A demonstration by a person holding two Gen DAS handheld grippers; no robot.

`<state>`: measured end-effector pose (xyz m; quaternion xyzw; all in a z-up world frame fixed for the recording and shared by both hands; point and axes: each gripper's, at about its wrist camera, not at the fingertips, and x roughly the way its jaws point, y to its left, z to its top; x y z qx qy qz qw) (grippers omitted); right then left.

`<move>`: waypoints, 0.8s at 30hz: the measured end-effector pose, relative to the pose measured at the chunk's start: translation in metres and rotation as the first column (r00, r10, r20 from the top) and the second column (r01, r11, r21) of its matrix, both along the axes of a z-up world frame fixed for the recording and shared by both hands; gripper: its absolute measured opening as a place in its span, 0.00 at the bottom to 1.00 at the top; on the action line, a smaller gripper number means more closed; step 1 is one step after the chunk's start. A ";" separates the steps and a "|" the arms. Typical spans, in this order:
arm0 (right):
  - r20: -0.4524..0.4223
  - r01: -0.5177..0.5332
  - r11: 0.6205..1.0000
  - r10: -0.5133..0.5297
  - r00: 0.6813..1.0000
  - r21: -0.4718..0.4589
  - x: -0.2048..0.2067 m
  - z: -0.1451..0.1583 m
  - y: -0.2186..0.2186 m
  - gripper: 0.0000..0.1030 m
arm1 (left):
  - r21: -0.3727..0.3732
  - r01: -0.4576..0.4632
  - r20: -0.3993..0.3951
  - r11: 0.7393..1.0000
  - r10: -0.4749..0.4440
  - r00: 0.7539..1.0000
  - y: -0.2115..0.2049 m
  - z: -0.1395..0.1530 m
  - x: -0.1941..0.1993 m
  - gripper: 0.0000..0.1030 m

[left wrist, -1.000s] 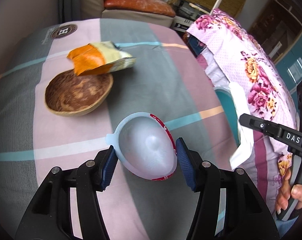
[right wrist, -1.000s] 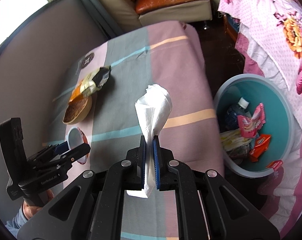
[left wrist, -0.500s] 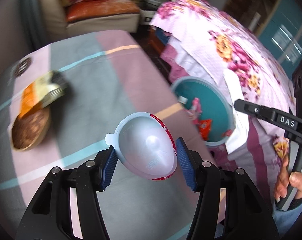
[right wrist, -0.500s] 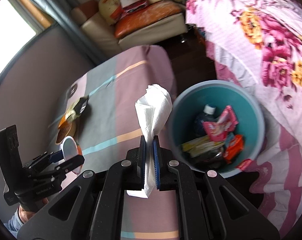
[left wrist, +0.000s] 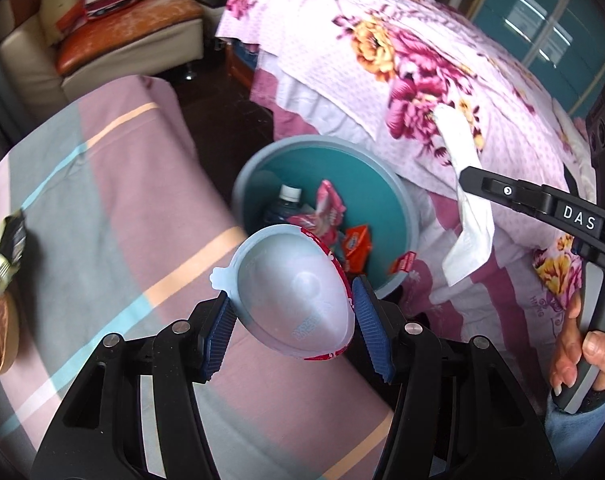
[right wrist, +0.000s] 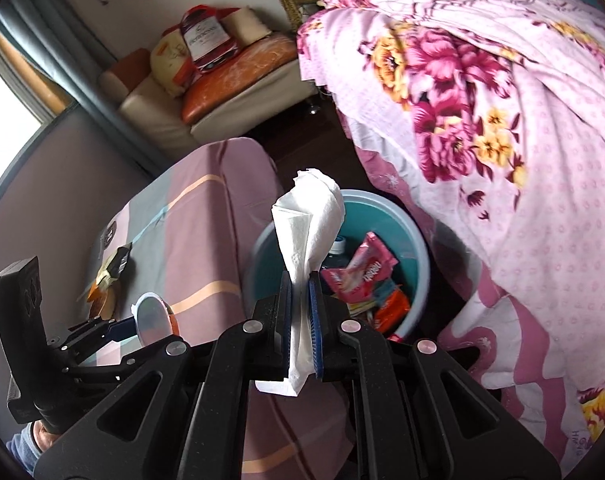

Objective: Collect trash
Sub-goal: 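Carry the yogurt cup and tissue over the teal bin with both tools, then open the left tool to drop the yogurt cup while the right tool drops the tissue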

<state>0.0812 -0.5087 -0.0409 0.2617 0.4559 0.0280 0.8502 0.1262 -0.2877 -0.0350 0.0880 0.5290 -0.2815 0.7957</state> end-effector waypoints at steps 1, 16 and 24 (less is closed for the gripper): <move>-0.001 0.002 1.000 -0.002 1.000 0.001 0.000 -0.001 -0.002 0.09 | 0.002 0.006 -0.004 1.000 -0.006 1.000 -0.004 -0.001 0.000 0.56; -0.047 0.033 0.999 -0.033 0.998 -0.001 0.002 -0.022 -0.024 0.10 | 0.019 0.070 -0.074 0.997 -0.068 0.995 -0.046 -0.031 0.011 0.57; -0.064 0.040 0.999 -0.040 0.997 -0.006 0.004 -0.027 -0.028 0.10 | 0.007 0.078 -0.109 0.997 -0.077 0.991 -0.055 -0.041 0.013 0.69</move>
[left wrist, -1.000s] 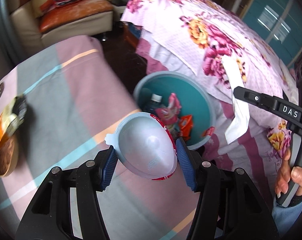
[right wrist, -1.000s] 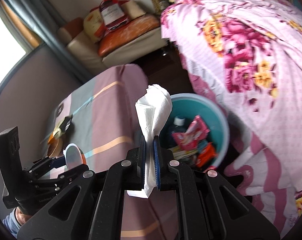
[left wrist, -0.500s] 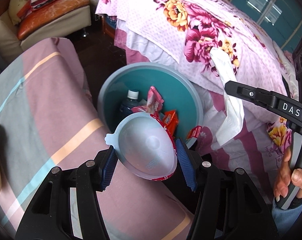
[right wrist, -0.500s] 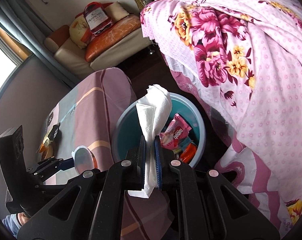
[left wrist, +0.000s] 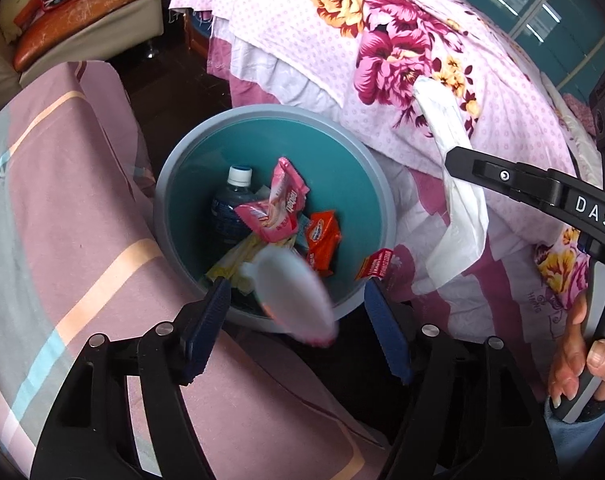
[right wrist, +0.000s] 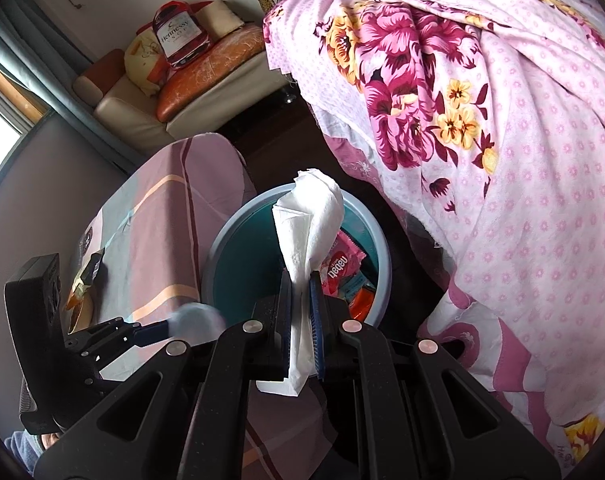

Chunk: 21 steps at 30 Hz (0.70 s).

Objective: Collect trash
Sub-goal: 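Open the left tool to drop the yogurt cup while the right tool drops the tissue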

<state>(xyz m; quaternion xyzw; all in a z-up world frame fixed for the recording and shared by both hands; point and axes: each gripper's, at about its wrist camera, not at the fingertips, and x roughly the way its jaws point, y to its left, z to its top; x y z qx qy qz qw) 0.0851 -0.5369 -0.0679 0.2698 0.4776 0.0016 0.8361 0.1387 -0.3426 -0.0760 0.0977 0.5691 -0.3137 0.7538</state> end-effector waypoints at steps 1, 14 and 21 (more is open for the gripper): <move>-0.005 -0.002 1.000 0.002 1.000 0.001 0.000 -0.002 0.000 0.10 | 0.001 -0.004 -0.004 1.000 0.004 1.000 0.001 -0.001 0.001 0.69; -0.026 -0.017 1.000 0.016 1.000 -0.003 0.007 -0.009 0.006 0.10 | 0.014 -0.076 0.013 0.997 0.076 0.997 0.034 -0.001 0.003 0.84; -0.029 -0.034 0.999 0.033 0.999 -0.013 0.013 -0.008 0.014 0.10 | 0.011 -0.093 0.024 0.996 0.092 0.995 0.046 0.003 0.001 0.84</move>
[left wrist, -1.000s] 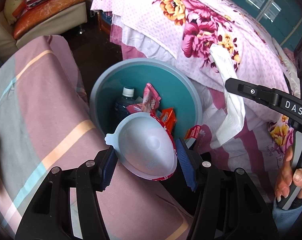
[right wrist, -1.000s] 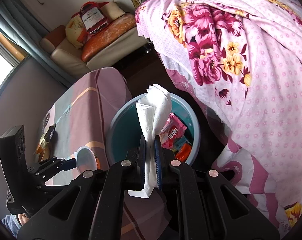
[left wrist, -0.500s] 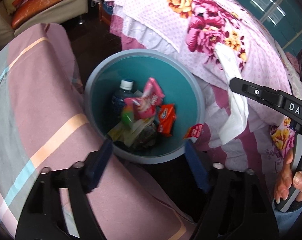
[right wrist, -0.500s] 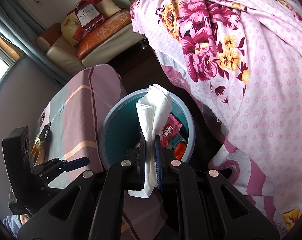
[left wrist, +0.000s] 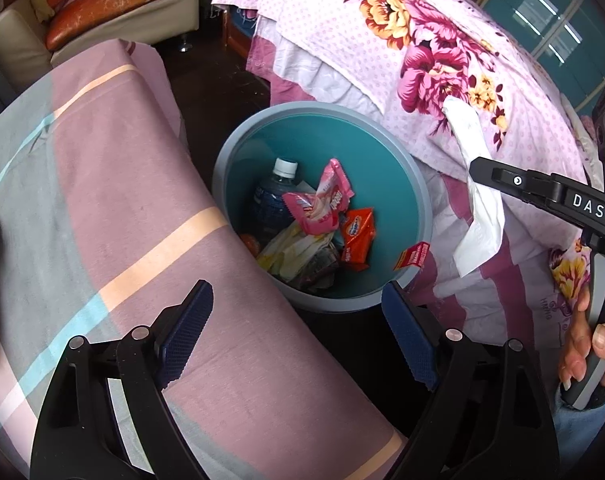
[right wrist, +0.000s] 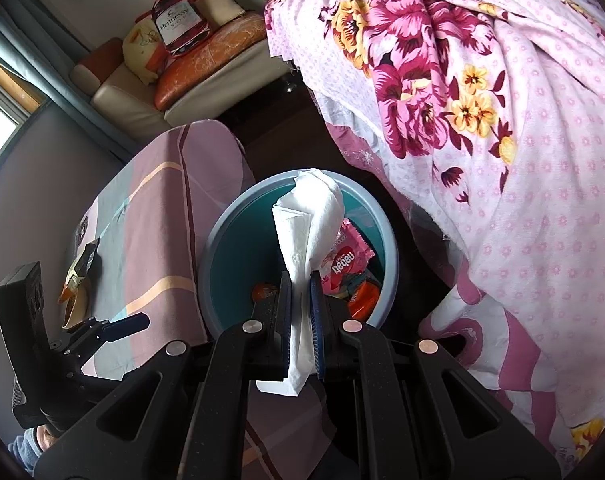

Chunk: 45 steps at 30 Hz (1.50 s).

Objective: Collect trash
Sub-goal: 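Open the left tool to drop the yogurt cup while the right tool drops the tissue, then move both tools back toward the brown bowl and chip bag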

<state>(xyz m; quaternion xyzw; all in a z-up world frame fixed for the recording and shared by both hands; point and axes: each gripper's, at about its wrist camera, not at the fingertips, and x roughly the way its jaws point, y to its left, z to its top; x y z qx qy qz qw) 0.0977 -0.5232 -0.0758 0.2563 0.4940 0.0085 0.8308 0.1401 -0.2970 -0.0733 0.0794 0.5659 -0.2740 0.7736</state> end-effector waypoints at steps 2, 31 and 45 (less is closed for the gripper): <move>-0.002 -0.008 1.000 0.008 1.000 -0.003 0.001 0.001 0.003 0.10 | -0.007 -0.004 0.003 1.000 0.004 1.000 0.003 0.001 -0.001 0.85; -0.049 -0.054 0.997 0.052 0.997 -0.049 0.011 0.020 0.057 0.73 | -0.091 -0.096 -0.020 0.991 0.095 0.995 0.078 0.005 -0.014 0.88; -0.032 -0.150 0.983 0.147 0.989 -0.106 0.012 0.050 0.124 0.74 | -0.162 -0.194 0.005 0.967 0.198 0.980 0.141 0.023 -0.023 0.90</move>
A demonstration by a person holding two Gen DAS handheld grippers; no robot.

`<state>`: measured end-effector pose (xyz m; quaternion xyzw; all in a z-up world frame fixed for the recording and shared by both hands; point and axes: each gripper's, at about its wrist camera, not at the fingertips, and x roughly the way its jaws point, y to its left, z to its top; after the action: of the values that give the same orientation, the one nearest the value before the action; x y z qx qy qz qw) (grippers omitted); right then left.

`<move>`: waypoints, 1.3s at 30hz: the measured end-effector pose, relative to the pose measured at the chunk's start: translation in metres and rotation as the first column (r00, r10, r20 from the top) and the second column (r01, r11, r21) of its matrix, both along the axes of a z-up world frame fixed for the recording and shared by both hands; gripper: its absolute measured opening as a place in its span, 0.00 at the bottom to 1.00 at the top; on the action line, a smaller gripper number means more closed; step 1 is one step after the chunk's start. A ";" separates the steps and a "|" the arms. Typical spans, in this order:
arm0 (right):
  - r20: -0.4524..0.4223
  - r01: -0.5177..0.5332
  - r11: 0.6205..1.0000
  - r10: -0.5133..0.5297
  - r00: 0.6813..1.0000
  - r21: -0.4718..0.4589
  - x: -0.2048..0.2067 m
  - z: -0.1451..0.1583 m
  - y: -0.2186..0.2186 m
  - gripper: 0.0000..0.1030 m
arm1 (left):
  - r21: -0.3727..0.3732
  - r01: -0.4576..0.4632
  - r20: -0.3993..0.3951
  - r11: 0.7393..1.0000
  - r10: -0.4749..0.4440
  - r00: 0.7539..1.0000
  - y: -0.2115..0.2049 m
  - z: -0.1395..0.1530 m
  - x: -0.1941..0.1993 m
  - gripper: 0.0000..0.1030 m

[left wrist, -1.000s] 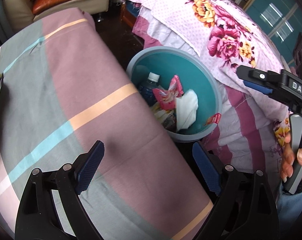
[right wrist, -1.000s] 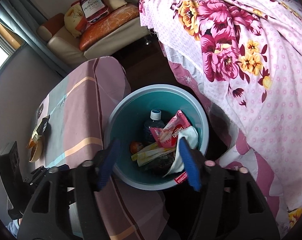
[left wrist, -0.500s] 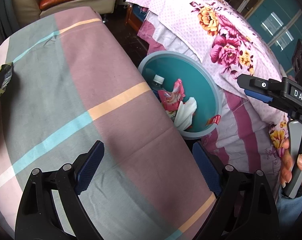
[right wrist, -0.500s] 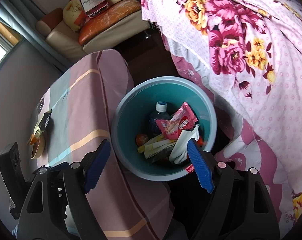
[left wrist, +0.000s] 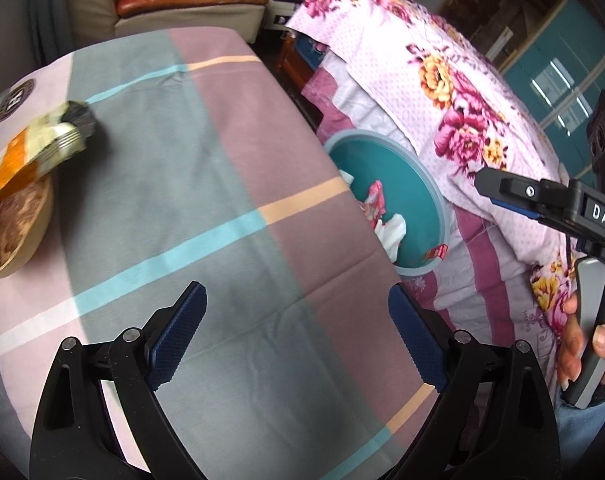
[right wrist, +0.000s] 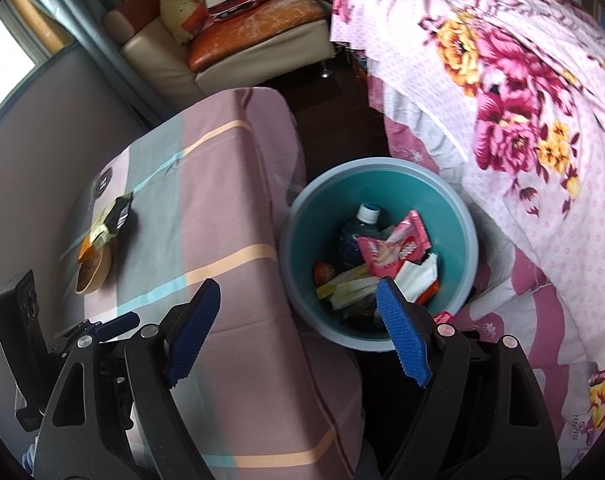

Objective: Collect trash
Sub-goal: 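Move both tools back toward the brown bowl and chip bag, then grasp the orange-and-cream chip bag with the right tool and lift it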

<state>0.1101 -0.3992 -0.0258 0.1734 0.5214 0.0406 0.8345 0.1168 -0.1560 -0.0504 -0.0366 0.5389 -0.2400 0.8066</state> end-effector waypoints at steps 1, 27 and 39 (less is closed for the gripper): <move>0.002 -0.012 1.000 0.012 1.000 -0.008 0.000 0.003 0.007 0.74 | -0.006 -0.006 0.001 1.000 0.006 1.000 0.004 0.001 -0.001 0.90; -0.078 -0.344 0.938 0.341 0.937 -0.035 0.072 0.014 0.193 0.75 | -0.078 -0.415 -0.010 0.907 0.415 0.910 0.226 -0.008 0.028 0.90; -0.147 -0.417 0.906 0.423 0.894 0.075 0.148 -0.017 0.276 0.75 | -0.020 -0.421 0.009 0.907 0.422 0.907 0.252 -0.020 0.060 0.90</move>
<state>0.2582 -0.1231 -0.0432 0.0769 0.6106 0.2166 0.7578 0.1766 0.0955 -0.0699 -0.1575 0.5110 -0.0651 0.8425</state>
